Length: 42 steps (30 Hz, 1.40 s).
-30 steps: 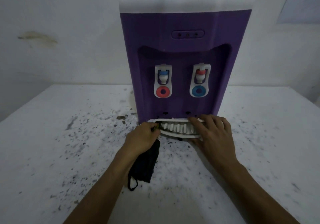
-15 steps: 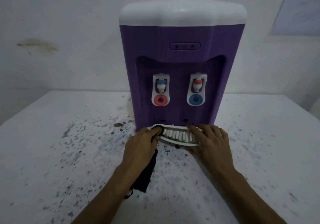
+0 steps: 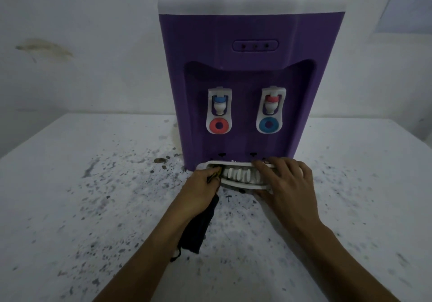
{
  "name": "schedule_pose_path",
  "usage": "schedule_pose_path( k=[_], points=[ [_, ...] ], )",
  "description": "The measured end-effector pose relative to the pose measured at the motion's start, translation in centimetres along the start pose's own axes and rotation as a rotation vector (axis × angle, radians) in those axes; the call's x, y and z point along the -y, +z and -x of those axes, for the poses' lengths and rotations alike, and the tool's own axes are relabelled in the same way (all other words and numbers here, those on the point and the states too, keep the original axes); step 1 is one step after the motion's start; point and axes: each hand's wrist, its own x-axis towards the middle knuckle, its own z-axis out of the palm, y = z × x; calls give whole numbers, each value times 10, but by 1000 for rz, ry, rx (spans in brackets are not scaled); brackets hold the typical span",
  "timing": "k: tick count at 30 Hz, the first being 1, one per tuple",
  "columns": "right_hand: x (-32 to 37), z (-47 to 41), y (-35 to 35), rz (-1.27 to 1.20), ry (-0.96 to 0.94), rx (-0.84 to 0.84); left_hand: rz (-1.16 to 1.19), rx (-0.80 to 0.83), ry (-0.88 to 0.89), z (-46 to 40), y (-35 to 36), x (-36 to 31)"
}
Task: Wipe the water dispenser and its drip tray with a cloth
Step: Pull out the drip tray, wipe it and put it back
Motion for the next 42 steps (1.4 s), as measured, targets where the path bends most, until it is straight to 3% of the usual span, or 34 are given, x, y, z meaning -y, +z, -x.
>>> schedule_pose_path(
  k=[4, 11, 15, 19, 22, 29, 32, 37, 42],
  points=[
    [-1, -1, 0, 1, 27, 44, -154, -56, 9, 1, 1, 4],
    [-6, -3, 3, 12, 35, 81, -671, -124, 164, 8, -5, -3],
    [-9, -2, 5, 18, 30, 84, -715, -103, 203, 7, -8, 1],
    [-10, -2, 5, 2, 24, 70, -880, -183, 272, 9, -2, 6],
    [-11, -1, 5, -22, 23, 63, -815, -199, 277, 10, 0, 9],
    [-6, 1, 3, -24, 32, 50, -438, -55, 120, 5, -3, 4],
    [-5, 1, 1, -12, 25, 36, -411, -55, 127, 7, -2, 4],
    [-7, 3, 4, -22, 60, 67, -519, -170, 251, 10, 0, 6],
    [-13, 4, 10, -67, 60, 79, -400, -343, 298, 15, 4, 13]
  ],
)
